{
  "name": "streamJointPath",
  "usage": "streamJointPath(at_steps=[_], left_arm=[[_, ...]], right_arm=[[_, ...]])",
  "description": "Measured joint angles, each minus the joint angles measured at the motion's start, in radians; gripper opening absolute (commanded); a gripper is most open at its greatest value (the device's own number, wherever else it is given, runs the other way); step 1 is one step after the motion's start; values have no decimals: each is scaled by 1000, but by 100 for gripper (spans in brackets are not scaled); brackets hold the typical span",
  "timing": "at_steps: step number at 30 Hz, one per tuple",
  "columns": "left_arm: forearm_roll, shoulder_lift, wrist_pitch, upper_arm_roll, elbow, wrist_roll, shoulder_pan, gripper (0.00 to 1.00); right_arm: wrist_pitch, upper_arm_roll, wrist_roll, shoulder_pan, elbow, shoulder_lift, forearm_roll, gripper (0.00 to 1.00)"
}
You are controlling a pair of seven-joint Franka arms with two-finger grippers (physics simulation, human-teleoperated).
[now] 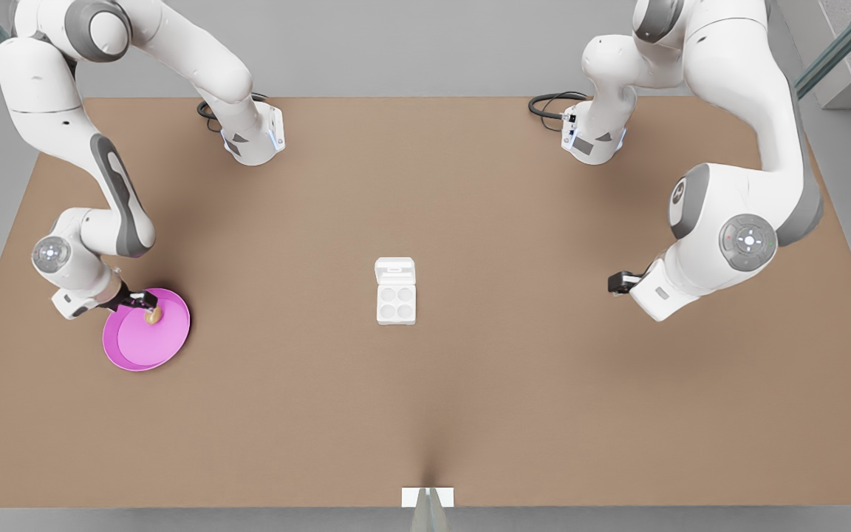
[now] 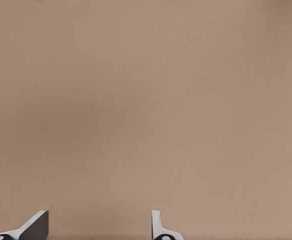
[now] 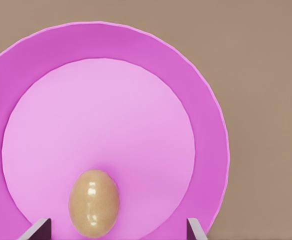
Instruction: Pack egg into the box and close the box lid
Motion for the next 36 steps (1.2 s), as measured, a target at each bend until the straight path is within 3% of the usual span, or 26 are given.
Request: streamJointPath(at_steps=[19,21,30,32,34,36], left_arm=[[0,5,3,0,-2,-17,2,100],[0,3,2,0,-2,-18,2,100],[-1,-107,-27,7,1,-23,21,100],[-2,-110,-36,10,1,-24,44,100],[-2,-107,-42,11,0,-24,70,100],[-1,-104,-46,11,-1,-24,80,100]], right_arm=[[46,0,31,-9,-5,94,-3,100],[49,0,34,-10,-4,95,-3,90],[54,0,42,-8,-2,95,-2,83],[55,0,44,-5,-1,95,-2,77],[55,0,44,-4,-1,96,-1,57],[55,1,44,-4,-1,96,0,50]])
